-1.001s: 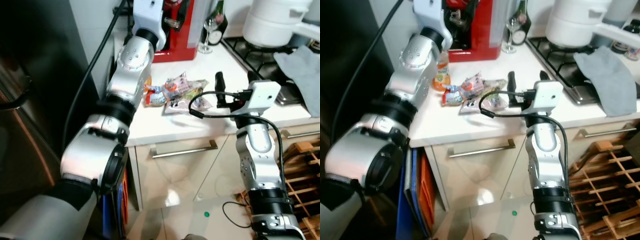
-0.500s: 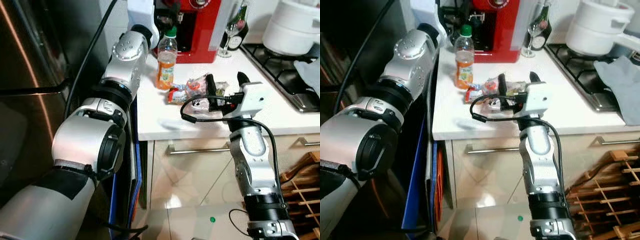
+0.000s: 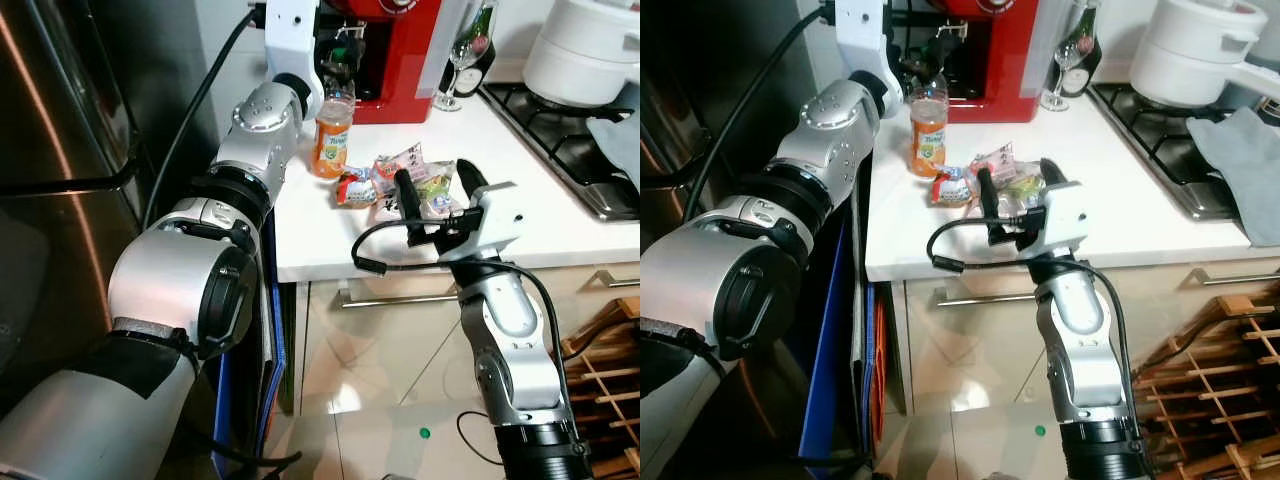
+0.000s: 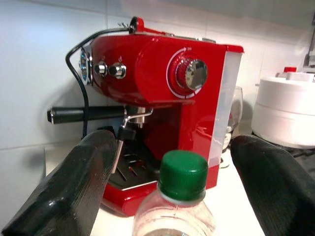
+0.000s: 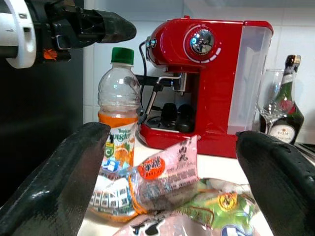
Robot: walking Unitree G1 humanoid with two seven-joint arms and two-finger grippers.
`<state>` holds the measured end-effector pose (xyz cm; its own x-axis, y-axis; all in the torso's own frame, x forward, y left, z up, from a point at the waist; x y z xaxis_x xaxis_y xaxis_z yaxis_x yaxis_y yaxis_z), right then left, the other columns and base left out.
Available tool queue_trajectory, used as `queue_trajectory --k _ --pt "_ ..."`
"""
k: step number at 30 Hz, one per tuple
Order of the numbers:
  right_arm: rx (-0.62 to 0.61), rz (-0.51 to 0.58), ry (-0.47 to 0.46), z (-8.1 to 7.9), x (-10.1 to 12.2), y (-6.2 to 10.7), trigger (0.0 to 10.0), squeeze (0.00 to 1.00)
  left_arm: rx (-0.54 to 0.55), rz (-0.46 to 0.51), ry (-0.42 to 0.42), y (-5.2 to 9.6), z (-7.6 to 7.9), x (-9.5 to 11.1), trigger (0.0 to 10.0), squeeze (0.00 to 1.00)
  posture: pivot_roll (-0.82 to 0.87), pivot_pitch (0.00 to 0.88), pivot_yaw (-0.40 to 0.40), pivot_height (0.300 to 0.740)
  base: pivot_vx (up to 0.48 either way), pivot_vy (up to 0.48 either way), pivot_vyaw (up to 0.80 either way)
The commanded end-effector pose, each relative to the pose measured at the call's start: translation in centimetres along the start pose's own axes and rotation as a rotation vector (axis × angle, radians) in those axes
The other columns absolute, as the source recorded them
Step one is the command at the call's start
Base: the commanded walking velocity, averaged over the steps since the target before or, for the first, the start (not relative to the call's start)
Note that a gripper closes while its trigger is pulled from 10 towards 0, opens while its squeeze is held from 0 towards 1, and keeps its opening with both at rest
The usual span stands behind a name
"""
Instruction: Restocking fridge
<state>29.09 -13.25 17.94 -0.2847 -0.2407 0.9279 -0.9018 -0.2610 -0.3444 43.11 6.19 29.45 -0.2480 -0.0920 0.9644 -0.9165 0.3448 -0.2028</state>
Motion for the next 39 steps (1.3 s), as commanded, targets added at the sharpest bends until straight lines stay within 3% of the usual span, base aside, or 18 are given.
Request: queue_trajectory --k 1,9,14,19,20,21,22,23,39 --pt "0.008 -0.002 -0.002 -0.3 0.5 0.4 10.0 0.0 -0.009 -0.009 0.003 -0.2 0.4 0.4 10.0 0.0 -0.22 0.0 0.023 0.74 0.0 0.0 0.0" --pt "-0.004 -0.025 -0.001 -0.5 0.6 1.5 10.0 0.0 -0.043 -0.05 -0.022 -0.2 1.7 -0.5 10.0 0.0 -0.24 0.0 0.029 0.74 0.0 0.0 0.0" --pt "-0.012 -0.051 -0.006 -0.8 0.6 2.3 10.0 0.0 -0.083 -0.131 -0.044 0.1 2.7 -2.2 10.0 0.0 -0.25 0.0 0.03 0.74 0.0 0.0 0.0" --pt "-0.012 -0.069 -0.006 -0.9 0.5 2.4 10.0 0.0 -0.057 -0.198 -0.05 0.4 2.4 -3.4 10.0 0.0 -0.25 0.0 0.027 0.74 0.0 0.0 0.0" --pt "-0.012 -0.072 -0.005 -0.9 0.5 2.4 10.0 0.0 -0.042 -0.21 -0.04 0.5 2.2 -3.6 8.4 0.0 -0.25 0.0 0.026 0.74 0.0 0.0 0.0" --pt "-0.012 -0.072 -0.005 -0.9 0.5 2.4 10.0 0.0 -0.042 -0.21 -0.04 0.5 2.2 -3.6 8.4 0.0 -0.25 0.0 0.026 0.74 0.0 0.0 0.0" --pt "-0.012 -0.076 -0.005 -0.9 0.5 2.4 10.0 0.0 -0.031 -0.215 -0.029 0.5 2.1 -3.8 2.4 0.0 -0.25 0.0 0.025 0.74 0.0 0.0 0.0" --pt "-0.012 -0.08 -0.005 -0.9 0.4 2.4 10.0 0.0 -0.022 -0.219 -0.014 0.6 1.9 -3.9 0.0 0.0 -0.25 0.0 0.025 0.74 0.0 0.0 0.0" --pt "-0.015 -0.128 -0.006 -0.5 -0.5 2.2 10.0 0.0 -0.041 -0.266 -0.027 0.8 2.1 -4.6 0.0 0.0 -0.24 0.0 0.012 0.74 0.0 0.0 0.0"
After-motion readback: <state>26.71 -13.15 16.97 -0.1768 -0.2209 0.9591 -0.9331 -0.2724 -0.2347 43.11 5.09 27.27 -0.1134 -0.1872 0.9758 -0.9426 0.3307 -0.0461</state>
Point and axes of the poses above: a point about 5 cm out from each wrist's last joint towards the gripper, its own y axis pointing back from the gripper into the wrist, its own x axis along the axis of the wrist's last joint, z = x × y, the point moved 1 cm from there along -y, pointing out of the wrist towards the gripper, and after that the axes turned 9 degrees about -y, right-handed, at the moved point
